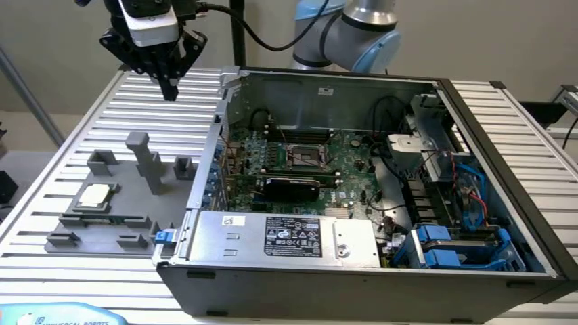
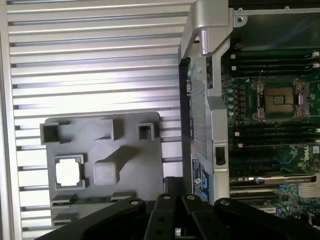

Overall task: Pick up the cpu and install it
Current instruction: 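Reach for the cpu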

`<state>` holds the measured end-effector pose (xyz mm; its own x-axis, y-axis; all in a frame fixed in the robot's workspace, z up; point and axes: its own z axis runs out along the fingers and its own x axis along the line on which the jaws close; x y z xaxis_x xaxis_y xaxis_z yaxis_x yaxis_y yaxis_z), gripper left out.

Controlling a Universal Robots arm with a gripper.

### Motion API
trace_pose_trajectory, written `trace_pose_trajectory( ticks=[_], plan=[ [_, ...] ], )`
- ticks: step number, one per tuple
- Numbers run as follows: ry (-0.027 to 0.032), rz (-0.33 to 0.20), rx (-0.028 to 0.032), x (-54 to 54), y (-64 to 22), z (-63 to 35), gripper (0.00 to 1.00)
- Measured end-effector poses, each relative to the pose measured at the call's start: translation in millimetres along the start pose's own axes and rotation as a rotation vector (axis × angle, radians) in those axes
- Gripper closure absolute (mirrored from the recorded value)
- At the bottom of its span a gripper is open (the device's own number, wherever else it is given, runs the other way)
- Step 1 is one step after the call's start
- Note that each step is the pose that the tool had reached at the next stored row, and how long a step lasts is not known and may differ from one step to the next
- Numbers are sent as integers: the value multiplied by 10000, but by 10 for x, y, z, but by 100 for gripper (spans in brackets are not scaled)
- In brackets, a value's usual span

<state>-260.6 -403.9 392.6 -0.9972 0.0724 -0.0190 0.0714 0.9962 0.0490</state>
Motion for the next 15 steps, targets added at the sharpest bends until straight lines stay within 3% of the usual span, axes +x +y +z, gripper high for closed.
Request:
trace_pose_trajectory(
  ticks=[15],
  plan=[
    [0,1,0,679,-74,-14,89]
  ],
)
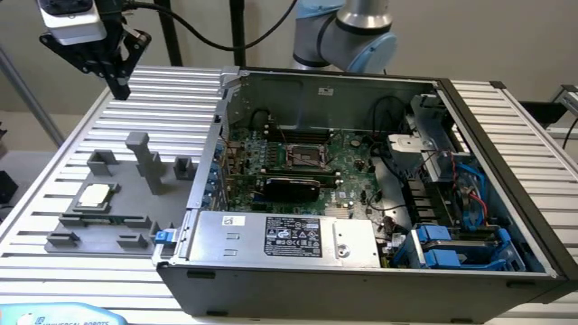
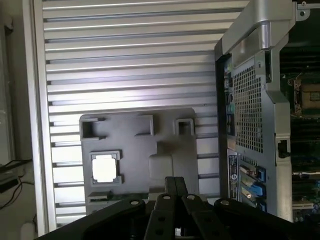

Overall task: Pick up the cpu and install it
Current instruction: 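Reach for the cpu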

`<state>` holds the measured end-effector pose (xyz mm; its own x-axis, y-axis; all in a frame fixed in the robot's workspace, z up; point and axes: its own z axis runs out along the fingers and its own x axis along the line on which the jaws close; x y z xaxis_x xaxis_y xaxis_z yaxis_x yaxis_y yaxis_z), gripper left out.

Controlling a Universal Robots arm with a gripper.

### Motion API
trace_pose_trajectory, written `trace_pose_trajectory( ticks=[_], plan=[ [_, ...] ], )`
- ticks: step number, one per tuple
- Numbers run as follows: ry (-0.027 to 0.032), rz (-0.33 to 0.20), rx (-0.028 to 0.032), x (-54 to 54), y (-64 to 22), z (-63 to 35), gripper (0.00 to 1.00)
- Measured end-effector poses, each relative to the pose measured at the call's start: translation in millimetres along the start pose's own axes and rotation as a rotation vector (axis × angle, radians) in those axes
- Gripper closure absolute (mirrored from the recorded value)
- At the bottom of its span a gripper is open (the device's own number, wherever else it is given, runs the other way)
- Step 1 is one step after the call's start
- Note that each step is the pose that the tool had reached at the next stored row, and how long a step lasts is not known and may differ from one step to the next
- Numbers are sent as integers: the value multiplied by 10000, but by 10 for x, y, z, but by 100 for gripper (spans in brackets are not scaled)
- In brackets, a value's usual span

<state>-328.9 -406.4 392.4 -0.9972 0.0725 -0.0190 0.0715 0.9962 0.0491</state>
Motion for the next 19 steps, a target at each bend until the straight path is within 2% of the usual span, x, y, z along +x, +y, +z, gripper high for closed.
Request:
trace_pose_trajectory(
  ticks=[8,19],
  plan=[
    [0,-1,0,359,-61,9,89],
    [2,-1,1,855,-144,77,89]
  ],
)
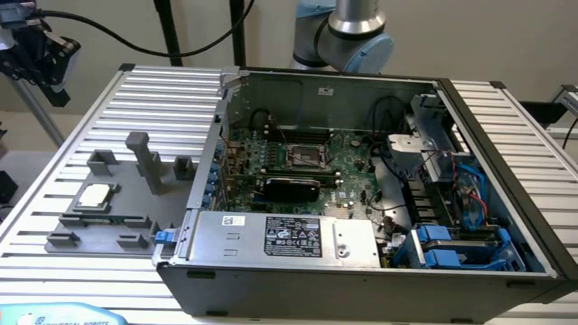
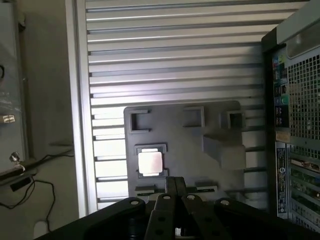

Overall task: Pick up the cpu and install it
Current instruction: 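Reach for the cpu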

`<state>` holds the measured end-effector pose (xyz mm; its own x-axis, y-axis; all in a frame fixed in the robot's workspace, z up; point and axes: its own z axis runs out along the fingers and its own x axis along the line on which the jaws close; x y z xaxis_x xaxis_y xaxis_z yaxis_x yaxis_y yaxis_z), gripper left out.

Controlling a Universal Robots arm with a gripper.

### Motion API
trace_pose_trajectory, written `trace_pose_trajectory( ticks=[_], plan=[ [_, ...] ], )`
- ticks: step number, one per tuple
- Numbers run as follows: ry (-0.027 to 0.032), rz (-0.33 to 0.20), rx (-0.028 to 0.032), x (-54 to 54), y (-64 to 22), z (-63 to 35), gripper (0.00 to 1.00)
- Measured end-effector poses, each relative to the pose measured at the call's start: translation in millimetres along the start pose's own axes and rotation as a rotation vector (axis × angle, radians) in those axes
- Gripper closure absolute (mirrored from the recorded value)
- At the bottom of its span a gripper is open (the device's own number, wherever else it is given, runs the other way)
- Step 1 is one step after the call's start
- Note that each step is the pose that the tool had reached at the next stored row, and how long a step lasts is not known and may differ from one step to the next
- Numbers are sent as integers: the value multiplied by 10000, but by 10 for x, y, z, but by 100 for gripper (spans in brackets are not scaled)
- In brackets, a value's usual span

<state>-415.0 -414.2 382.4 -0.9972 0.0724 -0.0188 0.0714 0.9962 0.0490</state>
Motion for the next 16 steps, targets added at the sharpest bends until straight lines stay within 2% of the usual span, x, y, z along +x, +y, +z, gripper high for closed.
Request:
trace_pose_trajectory(
  ticks=[3,6,10,13,16],
  plan=[
    [1,1,-1,123,-14,33,89],
    [0,1,-5,191,-21,74,89],
    [2,-1,-27,215,-27,128,89],
    [9,3,-95,223,-28,150,89],
    [7,3,-99,225,-29,151,89]
  ],
)
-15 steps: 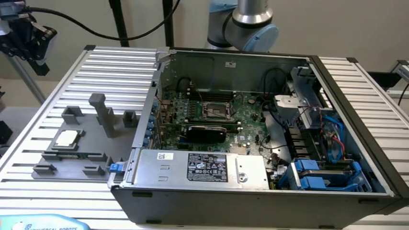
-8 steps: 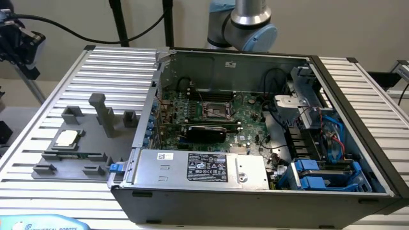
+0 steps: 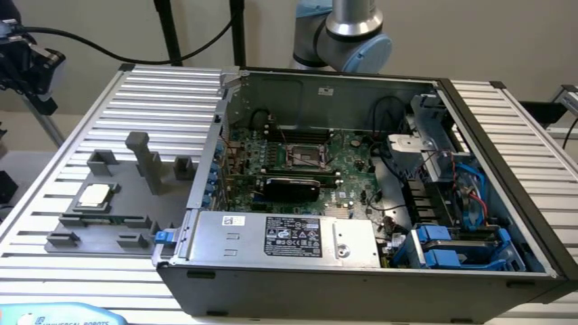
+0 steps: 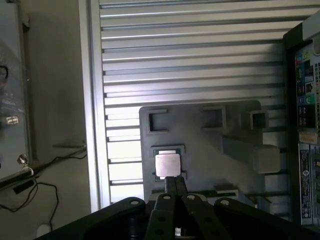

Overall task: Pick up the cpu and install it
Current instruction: 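Reach for the cpu, then pick up the cpu and move it towards the insertion slot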

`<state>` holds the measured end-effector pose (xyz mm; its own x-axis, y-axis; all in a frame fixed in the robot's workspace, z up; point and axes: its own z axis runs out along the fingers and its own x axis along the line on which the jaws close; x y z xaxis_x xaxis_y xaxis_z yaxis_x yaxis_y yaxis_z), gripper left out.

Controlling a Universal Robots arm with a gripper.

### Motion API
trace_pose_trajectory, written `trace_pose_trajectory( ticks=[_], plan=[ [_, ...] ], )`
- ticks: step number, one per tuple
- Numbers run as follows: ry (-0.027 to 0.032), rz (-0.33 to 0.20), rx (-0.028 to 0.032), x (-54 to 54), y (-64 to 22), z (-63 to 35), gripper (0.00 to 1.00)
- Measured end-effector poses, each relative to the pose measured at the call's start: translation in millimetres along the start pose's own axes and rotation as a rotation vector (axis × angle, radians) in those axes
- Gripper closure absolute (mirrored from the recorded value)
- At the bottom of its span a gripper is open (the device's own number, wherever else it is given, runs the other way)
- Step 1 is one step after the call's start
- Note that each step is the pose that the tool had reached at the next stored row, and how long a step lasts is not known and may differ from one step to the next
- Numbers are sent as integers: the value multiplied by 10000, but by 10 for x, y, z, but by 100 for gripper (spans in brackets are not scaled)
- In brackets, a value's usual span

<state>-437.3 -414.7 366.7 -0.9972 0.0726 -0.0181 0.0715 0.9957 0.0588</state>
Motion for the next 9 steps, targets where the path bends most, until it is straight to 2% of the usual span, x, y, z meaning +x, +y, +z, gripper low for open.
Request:
trace_pose_trajectory(
  ticks=[9],
  plan=[
    [0,0,0,0,0,0,89]
  ],
)
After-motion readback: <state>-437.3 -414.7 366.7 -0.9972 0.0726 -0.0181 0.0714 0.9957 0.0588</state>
